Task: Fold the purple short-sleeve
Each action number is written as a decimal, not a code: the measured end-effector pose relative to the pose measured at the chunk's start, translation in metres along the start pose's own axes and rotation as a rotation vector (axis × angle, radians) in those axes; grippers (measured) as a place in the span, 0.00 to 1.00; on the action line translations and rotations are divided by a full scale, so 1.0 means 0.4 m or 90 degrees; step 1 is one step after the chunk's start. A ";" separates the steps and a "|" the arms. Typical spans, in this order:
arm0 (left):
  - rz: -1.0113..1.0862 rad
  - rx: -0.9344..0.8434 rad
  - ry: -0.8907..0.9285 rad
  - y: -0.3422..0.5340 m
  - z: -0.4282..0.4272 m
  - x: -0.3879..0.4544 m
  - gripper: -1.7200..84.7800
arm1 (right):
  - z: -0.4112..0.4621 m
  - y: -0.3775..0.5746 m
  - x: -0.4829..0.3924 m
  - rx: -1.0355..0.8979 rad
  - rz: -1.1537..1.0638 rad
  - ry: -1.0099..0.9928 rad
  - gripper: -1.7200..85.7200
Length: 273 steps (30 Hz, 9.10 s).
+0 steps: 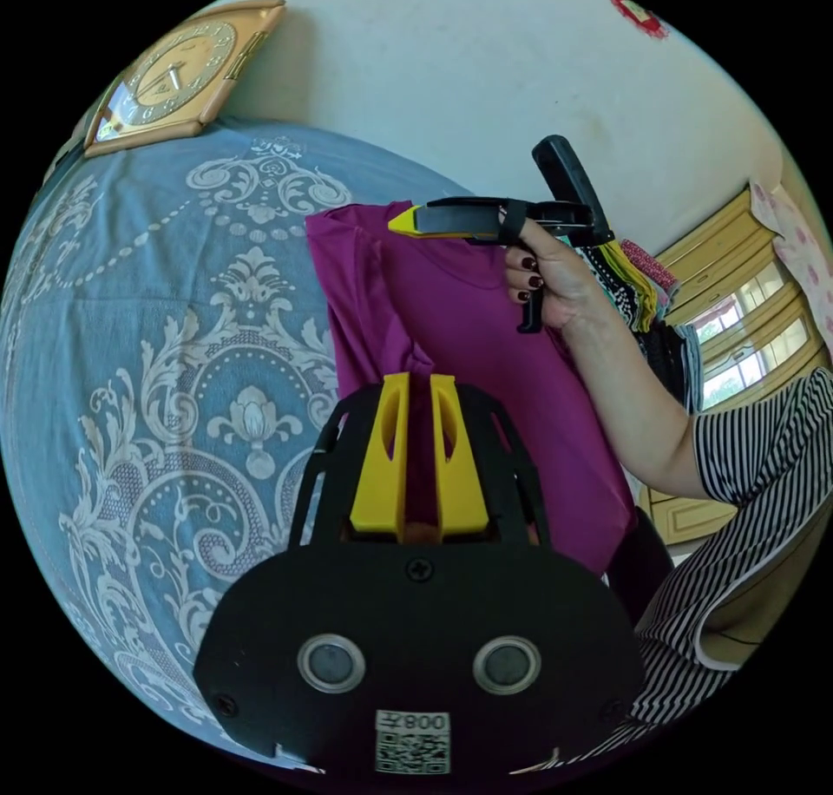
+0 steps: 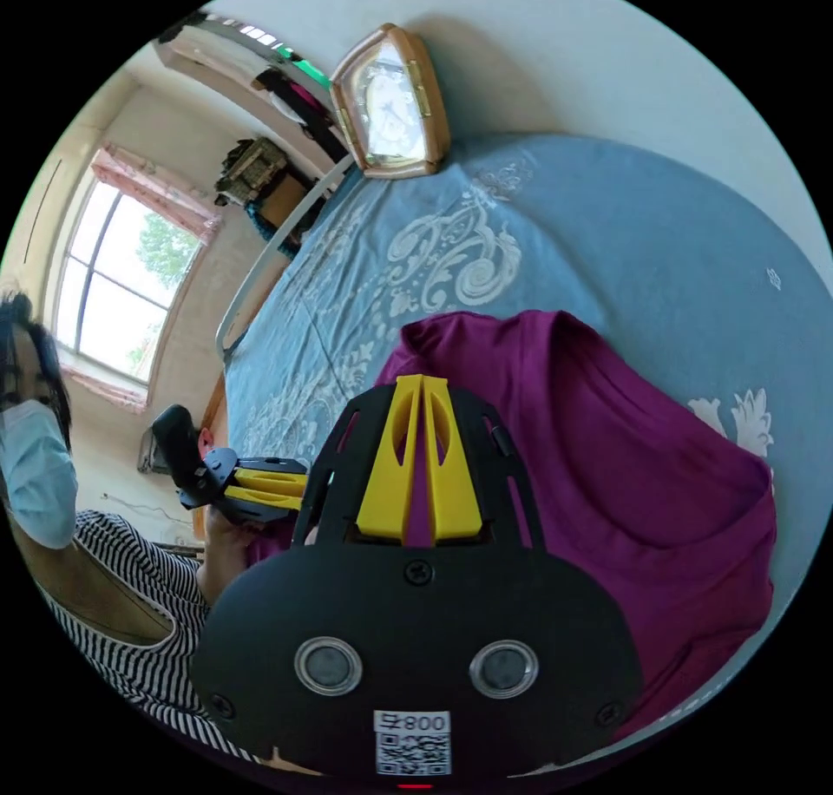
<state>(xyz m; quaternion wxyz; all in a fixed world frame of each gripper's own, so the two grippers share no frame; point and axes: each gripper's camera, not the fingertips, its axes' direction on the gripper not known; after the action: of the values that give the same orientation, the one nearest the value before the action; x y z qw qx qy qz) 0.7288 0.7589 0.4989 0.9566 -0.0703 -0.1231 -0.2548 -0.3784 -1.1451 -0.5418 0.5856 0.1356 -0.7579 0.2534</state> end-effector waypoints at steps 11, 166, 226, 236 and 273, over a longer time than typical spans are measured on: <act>-0.009 -0.013 -0.015 -0.059 -0.026 0.022 0.05 | 0.196 -0.047 -0.173 -0.072 -0.136 0.189 0.02; -0.348 -0.001 0.285 2.046 -0.634 0.271 0.03 | -1.284 4.613 -0.240 0.237 0.388 -0.213 0.03; -0.289 0.082 0.401 2.040 -0.786 0.235 0.03 | -1.017 4.892 -0.303 0.347 0.337 -0.267 0.03; -0.296 0.090 0.389 1.642 -0.649 0.128 0.03 | -0.830 4.584 -0.088 0.341 0.349 -0.256 0.03; -0.422 0.057 0.350 0.571 -0.049 -0.233 0.04 | 0.115 3.698 0.669 0.232 0.481 -0.253 0.03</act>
<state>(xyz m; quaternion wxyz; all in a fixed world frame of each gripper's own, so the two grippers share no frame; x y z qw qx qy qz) 0.7698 0.9954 0.4385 0.8223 0.0852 0.1092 -0.5519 -1.2334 0.0892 -0.6274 0.2623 -0.0037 -0.7947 0.5473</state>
